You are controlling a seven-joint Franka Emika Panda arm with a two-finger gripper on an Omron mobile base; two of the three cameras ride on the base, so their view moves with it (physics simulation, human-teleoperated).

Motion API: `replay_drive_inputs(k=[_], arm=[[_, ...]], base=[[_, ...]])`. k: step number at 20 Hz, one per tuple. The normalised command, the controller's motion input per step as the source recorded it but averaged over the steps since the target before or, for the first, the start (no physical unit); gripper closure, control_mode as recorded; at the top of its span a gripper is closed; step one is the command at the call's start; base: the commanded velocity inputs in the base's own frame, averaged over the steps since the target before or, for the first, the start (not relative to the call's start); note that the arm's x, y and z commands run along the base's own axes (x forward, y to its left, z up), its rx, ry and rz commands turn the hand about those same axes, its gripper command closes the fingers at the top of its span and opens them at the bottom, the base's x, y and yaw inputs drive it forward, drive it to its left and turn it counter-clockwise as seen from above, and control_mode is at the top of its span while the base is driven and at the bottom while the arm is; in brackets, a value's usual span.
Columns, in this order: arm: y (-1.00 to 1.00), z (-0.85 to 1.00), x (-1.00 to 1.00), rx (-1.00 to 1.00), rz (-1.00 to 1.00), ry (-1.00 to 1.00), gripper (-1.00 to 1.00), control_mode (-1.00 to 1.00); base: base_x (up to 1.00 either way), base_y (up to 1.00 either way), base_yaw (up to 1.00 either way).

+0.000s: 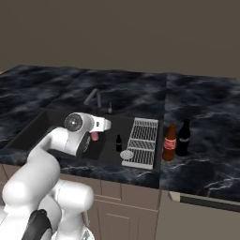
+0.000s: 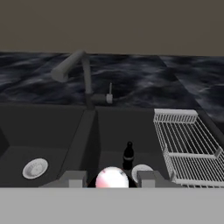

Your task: Place the large bottle from the dining counter next to the other large bottle outside the sink, and place the small bottle from the dining counter next to the other small bottle inside the sink.

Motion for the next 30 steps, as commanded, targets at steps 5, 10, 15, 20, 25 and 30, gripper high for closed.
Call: replay_drive_inputs(k=[5,10,15,20,25,30], arm=[[0.0,-0.04,0.14,0.0,-0.03,0.01,1.0,-1.0],[0.0,-0.08,0.02,0.0,-0.01,0.0,1.0,-1.0],[0.0,-0.1,0.0,0.0,0.0,0.0,1.0,-1.0],[-0.06,-0.12,0.0,0.0,0.0,0.0,1.0,-1.0],[-0.08,-0.27,0.08,0.0,0.0,0.03,1.0,-1.0],[-0.01,-0.1,0.18,0.0,0.0,0.08,1.0,-1.0]], base=[[0.0,0.0,0.0],[0.0,0.0,0.0],[0.0,0.0,0.0],[0.0,0.0,0.0],[0.0,0.0,0.0],[0.0,0.0,0.0]])
